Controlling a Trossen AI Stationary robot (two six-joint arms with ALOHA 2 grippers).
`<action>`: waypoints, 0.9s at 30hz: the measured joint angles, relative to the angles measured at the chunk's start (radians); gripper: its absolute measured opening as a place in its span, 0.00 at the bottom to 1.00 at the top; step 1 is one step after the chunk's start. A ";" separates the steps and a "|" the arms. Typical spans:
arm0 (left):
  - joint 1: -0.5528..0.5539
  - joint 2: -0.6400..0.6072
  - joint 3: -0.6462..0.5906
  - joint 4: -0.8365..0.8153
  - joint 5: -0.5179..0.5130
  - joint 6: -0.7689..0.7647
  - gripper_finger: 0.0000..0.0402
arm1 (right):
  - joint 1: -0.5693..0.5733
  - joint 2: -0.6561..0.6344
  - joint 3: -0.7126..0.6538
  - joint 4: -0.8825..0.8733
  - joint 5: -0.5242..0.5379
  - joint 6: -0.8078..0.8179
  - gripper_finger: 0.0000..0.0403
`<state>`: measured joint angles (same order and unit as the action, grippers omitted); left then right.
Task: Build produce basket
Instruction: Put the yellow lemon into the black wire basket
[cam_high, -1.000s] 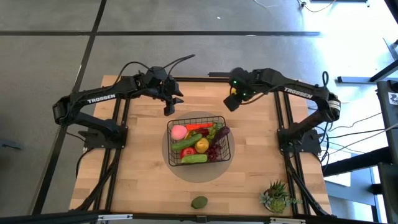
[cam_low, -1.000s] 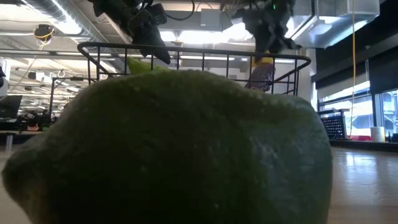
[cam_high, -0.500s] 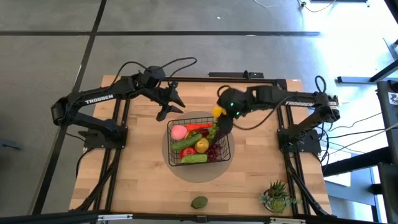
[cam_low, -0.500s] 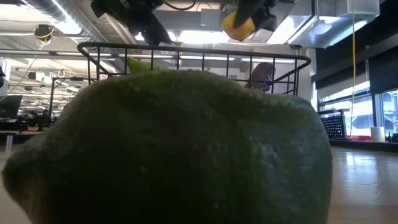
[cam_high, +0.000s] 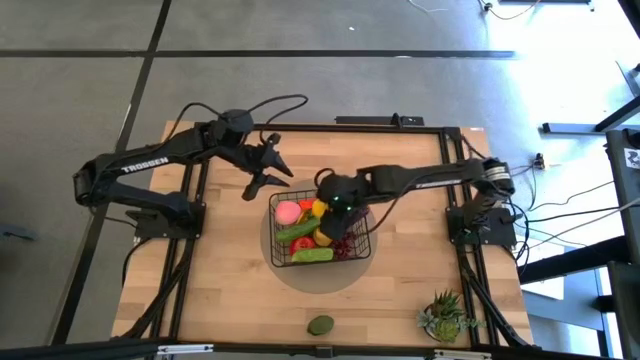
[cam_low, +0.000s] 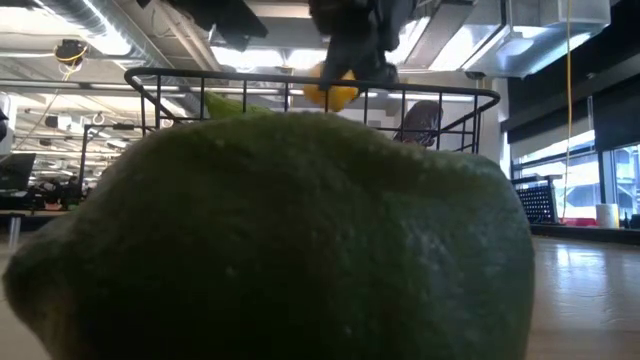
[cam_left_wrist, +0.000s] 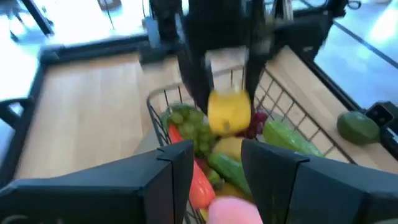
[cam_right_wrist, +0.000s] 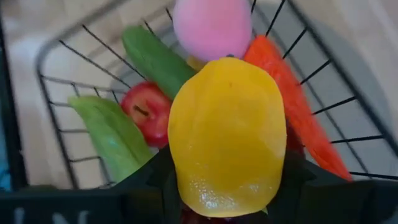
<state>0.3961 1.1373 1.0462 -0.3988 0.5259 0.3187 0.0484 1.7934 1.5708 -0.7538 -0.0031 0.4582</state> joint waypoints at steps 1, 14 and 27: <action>-0.003 -0.009 0.001 0.007 -0.006 0.000 0.31 | 0.000 0.014 0.000 -0.003 0.000 -0.008 0.38; -0.027 -0.073 0.000 -0.034 -0.035 -0.006 0.31 | -0.012 0.133 0.000 -0.003 -0.041 -0.038 0.38; -0.027 -0.072 0.000 -0.121 -0.019 -0.022 0.31 | -0.038 0.136 0.000 -0.011 -0.144 0.035 0.45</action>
<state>0.3695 1.0649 1.0466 -0.5201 0.5072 0.2965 0.0105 1.9293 1.5703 -0.7647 -0.1473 0.4934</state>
